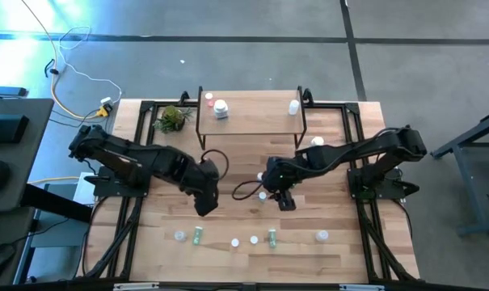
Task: Pick and place medicine bottles onto shelf by color
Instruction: Put the top green pill bottle on the shelf
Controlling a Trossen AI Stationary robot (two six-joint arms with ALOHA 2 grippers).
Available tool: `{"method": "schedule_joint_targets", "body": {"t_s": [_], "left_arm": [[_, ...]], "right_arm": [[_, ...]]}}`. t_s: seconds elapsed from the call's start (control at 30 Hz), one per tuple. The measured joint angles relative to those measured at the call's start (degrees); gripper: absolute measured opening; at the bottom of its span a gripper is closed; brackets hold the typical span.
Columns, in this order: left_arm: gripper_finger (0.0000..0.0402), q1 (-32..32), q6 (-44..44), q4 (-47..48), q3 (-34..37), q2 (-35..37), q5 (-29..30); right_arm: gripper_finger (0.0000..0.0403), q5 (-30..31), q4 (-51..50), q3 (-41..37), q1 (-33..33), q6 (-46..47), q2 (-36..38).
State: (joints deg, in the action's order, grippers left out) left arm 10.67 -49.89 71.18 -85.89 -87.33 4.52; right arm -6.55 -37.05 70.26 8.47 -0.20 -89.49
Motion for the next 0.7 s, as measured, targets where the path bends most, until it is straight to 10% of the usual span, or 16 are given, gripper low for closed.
{"method": "schedule_joint_targets", "body": {"t_s": [0.7], "left_arm": [[0.0195,3.0,-7.0,5.5,0.0,0.0,6.7]], "right_arm": [[0.0204,0.6,33.2,-21.9,-0.2,0.1,0.0]]}}
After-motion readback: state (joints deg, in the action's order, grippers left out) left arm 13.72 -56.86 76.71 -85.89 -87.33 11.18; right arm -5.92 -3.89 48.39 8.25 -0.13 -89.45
